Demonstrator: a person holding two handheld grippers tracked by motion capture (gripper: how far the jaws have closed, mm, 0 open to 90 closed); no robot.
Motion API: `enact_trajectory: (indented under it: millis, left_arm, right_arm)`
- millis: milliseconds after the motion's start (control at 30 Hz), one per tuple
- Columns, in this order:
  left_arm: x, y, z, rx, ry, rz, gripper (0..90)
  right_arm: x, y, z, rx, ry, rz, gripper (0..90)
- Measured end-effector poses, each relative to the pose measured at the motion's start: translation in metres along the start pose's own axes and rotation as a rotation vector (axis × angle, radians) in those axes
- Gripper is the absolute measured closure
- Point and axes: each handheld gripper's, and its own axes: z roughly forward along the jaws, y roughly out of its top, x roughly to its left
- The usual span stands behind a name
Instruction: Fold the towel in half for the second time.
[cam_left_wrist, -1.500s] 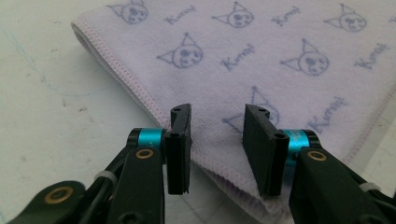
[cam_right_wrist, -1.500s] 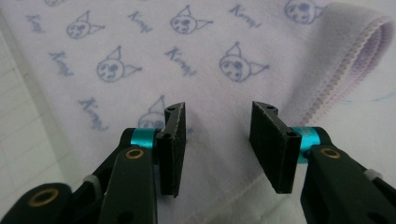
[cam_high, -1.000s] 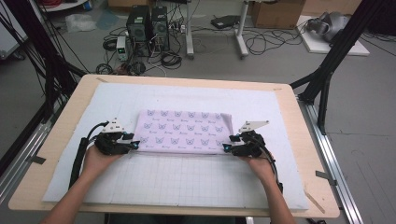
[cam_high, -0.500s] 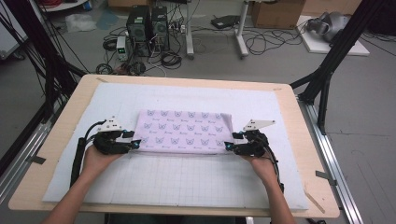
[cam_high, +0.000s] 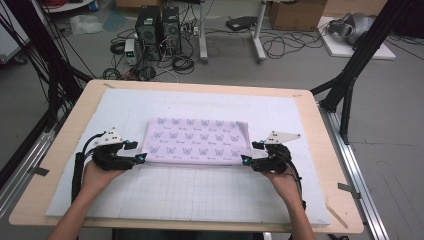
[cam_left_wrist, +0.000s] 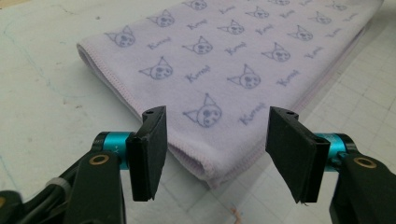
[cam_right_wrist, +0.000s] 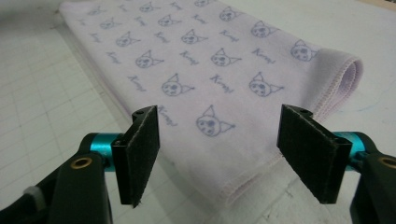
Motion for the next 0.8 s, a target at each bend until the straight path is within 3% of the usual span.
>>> enact_trajectory:
  millis: [300,800]
  left_arm:
    - [-0.008,-0.007,-0.017,-0.031,0.004,0.003,33.6]
    - [-0.018,-0.026,-0.033,-0.036,0.016,-0.004,30.4]
  right_arm:
    - [0.008,-0.010,-0.011,-0.010,-0.018,0.009,18.4]
    - [0.018,-0.029,-0.033,-0.045,-0.060,0.025,14.2]
